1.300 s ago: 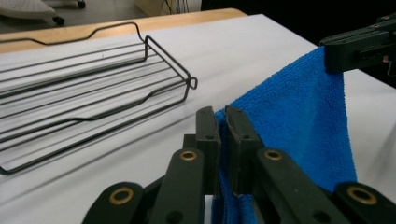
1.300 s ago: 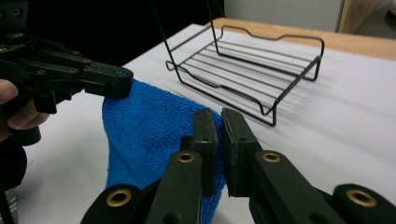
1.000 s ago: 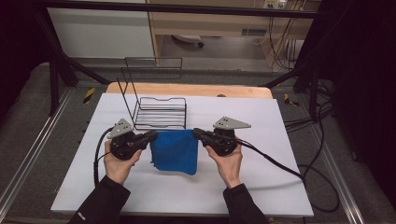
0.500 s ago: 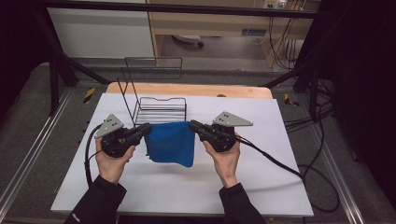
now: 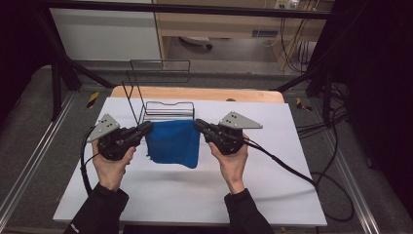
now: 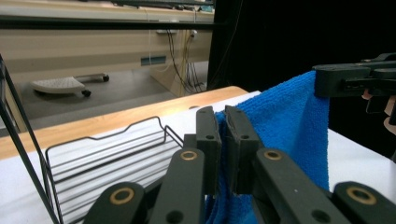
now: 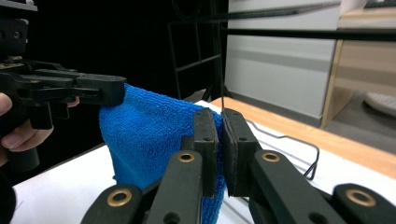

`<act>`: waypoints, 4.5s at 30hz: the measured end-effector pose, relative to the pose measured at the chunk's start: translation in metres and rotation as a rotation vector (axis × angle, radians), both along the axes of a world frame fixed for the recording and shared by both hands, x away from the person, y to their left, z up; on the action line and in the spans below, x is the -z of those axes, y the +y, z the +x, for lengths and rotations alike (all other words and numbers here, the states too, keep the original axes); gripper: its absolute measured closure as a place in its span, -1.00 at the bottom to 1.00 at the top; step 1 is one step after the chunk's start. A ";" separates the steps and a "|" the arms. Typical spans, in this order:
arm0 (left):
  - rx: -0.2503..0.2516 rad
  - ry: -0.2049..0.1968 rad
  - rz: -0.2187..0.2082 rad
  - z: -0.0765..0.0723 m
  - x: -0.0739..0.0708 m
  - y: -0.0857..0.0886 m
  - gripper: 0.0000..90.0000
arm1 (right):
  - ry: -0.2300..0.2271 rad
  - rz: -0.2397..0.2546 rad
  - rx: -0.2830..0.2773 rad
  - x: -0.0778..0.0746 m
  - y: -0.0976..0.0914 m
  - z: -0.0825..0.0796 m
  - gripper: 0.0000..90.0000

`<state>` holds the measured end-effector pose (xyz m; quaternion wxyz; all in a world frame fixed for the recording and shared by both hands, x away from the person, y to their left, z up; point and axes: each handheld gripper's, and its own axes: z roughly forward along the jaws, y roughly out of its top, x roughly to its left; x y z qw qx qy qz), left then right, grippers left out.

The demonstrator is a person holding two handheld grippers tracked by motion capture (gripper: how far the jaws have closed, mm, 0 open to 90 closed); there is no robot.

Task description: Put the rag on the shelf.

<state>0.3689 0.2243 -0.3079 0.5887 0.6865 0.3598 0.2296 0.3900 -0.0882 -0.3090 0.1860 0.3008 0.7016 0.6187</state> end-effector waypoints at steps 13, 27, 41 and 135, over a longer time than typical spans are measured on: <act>-0.009 -0.053 -0.016 0.004 -0.017 0.001 0.88 | -0.084 0.002 0.025 -0.023 0.004 -0.002 0.90; -0.023 -0.125 -0.099 0.008 -0.043 0.012 0.88 | -0.154 0.042 0.036 -0.049 0.013 0.003 0.90; -0.054 -0.172 -0.134 0.016 -0.068 0.021 0.89 | -0.195 0.051 0.050 -0.075 0.028 0.016 0.90; -0.175 -0.201 -0.156 0.139 -0.139 0.042 0.89 | -0.250 -0.070 0.162 -0.165 0.075 0.136 0.90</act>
